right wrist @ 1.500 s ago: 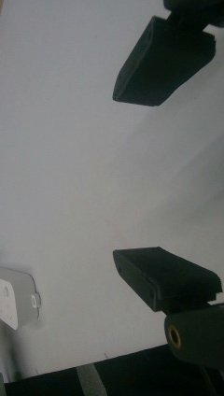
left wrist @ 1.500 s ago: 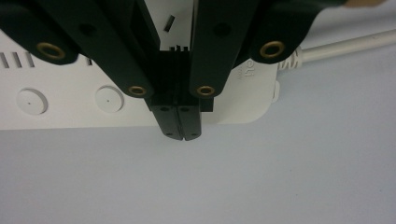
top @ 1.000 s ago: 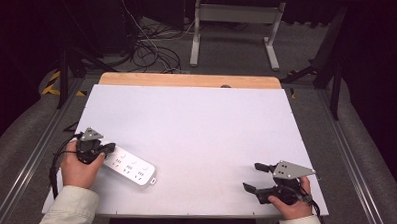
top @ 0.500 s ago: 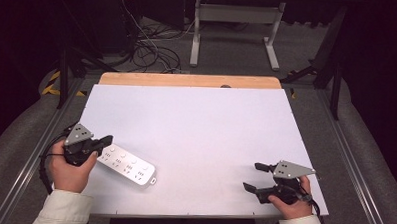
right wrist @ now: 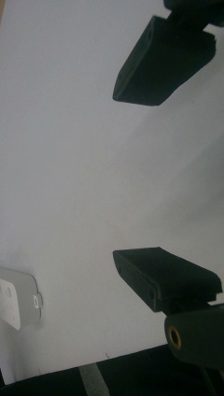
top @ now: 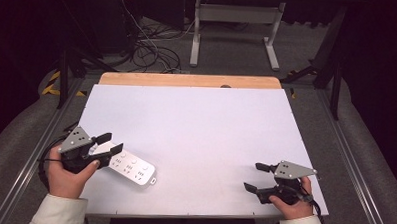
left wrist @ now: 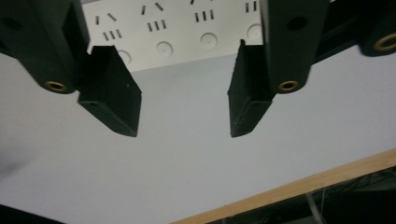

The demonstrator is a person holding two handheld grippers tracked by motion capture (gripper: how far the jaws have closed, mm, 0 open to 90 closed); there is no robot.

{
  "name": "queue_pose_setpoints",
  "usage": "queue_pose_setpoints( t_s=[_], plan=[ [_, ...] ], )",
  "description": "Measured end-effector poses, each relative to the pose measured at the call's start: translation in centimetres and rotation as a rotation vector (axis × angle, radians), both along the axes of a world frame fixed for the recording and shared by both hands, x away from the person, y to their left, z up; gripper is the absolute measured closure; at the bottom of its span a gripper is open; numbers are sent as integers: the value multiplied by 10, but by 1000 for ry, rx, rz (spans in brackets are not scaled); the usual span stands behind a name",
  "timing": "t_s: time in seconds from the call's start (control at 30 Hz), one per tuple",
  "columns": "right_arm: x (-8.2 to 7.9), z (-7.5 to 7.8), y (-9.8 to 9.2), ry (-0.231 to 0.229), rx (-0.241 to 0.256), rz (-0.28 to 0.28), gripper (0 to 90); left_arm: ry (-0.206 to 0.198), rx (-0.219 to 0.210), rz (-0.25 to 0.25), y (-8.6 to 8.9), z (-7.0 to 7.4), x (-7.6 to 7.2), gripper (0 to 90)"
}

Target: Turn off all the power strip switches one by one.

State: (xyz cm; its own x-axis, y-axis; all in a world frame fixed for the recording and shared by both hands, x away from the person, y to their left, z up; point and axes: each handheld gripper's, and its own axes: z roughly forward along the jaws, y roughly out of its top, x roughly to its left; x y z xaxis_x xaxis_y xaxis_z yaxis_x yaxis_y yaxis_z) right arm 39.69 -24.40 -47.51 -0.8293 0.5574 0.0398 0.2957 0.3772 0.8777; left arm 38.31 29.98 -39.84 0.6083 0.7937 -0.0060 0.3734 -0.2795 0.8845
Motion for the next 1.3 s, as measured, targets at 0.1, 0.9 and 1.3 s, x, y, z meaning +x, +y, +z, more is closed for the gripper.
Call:
queue_pose_setpoints(
  t_s=[0.1,0.9,1.3],
  plan=[
    [0,0,0,-2,-2,1,199,-33,-20,-30,-1,1,-5,316],
    [-3,1,1,-18,-3,32,135,-41,-39,-73,16,-54,-42,175],
    [-4,0,3,-20,-11,67,120,29,-28,-65,19,-80,-43,154]
  ],
)
